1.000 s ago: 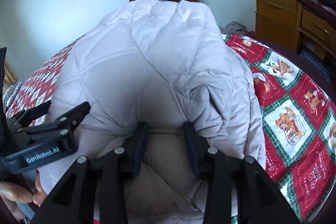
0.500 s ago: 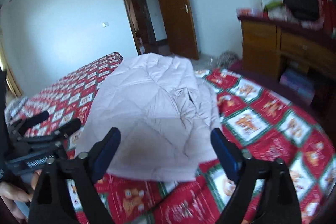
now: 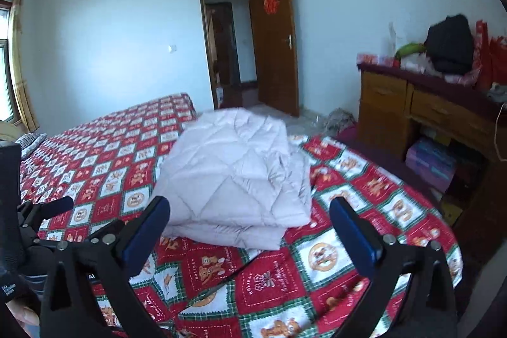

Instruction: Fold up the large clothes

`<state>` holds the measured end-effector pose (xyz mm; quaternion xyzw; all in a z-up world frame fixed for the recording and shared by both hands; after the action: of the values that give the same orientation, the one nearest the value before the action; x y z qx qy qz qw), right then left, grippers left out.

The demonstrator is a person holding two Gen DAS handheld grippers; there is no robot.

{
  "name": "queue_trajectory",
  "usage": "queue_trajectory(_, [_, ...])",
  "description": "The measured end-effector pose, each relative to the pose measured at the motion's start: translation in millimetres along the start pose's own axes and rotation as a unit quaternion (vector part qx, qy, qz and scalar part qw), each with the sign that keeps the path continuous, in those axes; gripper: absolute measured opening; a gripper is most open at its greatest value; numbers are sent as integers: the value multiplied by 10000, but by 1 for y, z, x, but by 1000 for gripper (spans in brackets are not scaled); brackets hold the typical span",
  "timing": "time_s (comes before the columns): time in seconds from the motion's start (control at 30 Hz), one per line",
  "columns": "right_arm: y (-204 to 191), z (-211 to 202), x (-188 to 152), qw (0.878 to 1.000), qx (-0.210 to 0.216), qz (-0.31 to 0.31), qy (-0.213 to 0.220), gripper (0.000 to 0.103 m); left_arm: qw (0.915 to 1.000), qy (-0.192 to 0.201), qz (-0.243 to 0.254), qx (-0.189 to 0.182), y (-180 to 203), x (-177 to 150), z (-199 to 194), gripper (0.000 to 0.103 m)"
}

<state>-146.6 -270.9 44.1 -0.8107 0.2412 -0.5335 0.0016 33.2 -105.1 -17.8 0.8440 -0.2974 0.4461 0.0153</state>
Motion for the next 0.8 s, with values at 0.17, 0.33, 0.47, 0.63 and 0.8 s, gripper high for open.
queue_trajectory(0.17, [0, -36, 17, 9979, 34, 55, 647, 103, 9993, 365, -85, -27, 0, 8, -41, 102])
queue_trajectory(0.33, [3, -66, 34, 9918, 99, 210, 1258, 103, 9971, 743, -156, 41, -1, 19, -77, 102])
queue_trajectory(0.47, [0, -85, 42, 9856, -20, 91, 1691, 103, 9931, 1141, -236, 124, -1, 25, -107, 102])
queue_trajectory(0.63, [-4, -93, 42, 9813, 28, 82, 1922, 103, 9906, 1337, -257, 113, -3, 26, -123, 102])
queue_trajectory(0.8, [-11, -92, 39, 9804, 20, -59, 1971, 103, 9878, 1510, -232, 297, -3, 26, -128, 102])
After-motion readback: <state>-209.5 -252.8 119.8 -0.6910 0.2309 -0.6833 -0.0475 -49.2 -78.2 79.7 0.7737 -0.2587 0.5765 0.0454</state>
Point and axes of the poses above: each gripper's, at about its wrist camera, not at the fingertips, and z roughly the way its jaws point, y to its right, x to its top, the point moved 3 cm from there along z, roughly the way its jaws point, and after that the axes turned 8 degrees about z, right-handed, at the moved point
